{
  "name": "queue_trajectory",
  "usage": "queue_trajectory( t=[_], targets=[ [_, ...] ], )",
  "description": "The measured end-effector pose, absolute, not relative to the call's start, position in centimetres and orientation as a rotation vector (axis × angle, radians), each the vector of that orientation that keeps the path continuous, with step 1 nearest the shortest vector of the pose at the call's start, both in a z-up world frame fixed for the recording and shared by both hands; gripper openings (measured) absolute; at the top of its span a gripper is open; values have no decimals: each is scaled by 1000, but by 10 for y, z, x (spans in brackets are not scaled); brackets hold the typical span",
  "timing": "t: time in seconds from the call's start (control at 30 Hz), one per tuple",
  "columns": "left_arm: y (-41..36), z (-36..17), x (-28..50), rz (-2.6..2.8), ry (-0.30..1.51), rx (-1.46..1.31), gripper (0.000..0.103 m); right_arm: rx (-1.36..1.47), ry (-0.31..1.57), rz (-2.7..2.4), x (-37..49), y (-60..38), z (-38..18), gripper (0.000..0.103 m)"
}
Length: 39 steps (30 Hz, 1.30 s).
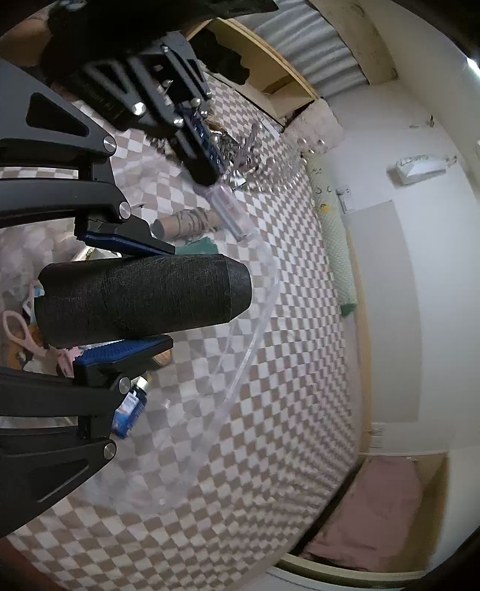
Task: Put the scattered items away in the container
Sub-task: 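Lift both held items over the clear box and lower them inside, then open both tools to drop the tiara and tube into the box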
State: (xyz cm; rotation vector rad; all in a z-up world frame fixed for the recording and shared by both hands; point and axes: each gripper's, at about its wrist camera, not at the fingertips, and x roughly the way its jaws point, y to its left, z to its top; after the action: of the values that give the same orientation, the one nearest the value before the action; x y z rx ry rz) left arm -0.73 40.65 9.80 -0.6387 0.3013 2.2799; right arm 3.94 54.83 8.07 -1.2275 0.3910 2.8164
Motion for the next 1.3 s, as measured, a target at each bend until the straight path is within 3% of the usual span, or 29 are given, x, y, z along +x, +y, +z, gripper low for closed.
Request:
queue_trajectory(
  t=[0.37,0.87,0.9,0.93,1.0,1.13,1.2,1.27,1.3],
  targets=[
    [430,59,-30,2264,355,-738,7,-1504,684,2632,6,575,23,42],
    [435,34,-40,2248,373,-844,8,-1675,662,2525,2,565,3,43],
    [436,33,-40,2248,374,-849,12,-1692,667,2524,2,564,1,43],
    [436,31,-41,2243,371,-856,26,-1694,672,2522,2,563,1,42],
    [434,30,-41,2240,358,-856,43,-1674,674,2519,5,564,4,42],
    [433,32,-38,2251,362,-842,45,-1646,667,2529,3,564,12,43],
    [432,33,-36,2254,365,-839,45,-1629,649,2527,3,563,15,49],
    [430,35,-33,2260,366,-834,50,-1605,601,2526,7,561,17,51],
    [428,37,-32,2265,364,-828,57,-1593,578,2525,8,561,19,52]
  ],
)
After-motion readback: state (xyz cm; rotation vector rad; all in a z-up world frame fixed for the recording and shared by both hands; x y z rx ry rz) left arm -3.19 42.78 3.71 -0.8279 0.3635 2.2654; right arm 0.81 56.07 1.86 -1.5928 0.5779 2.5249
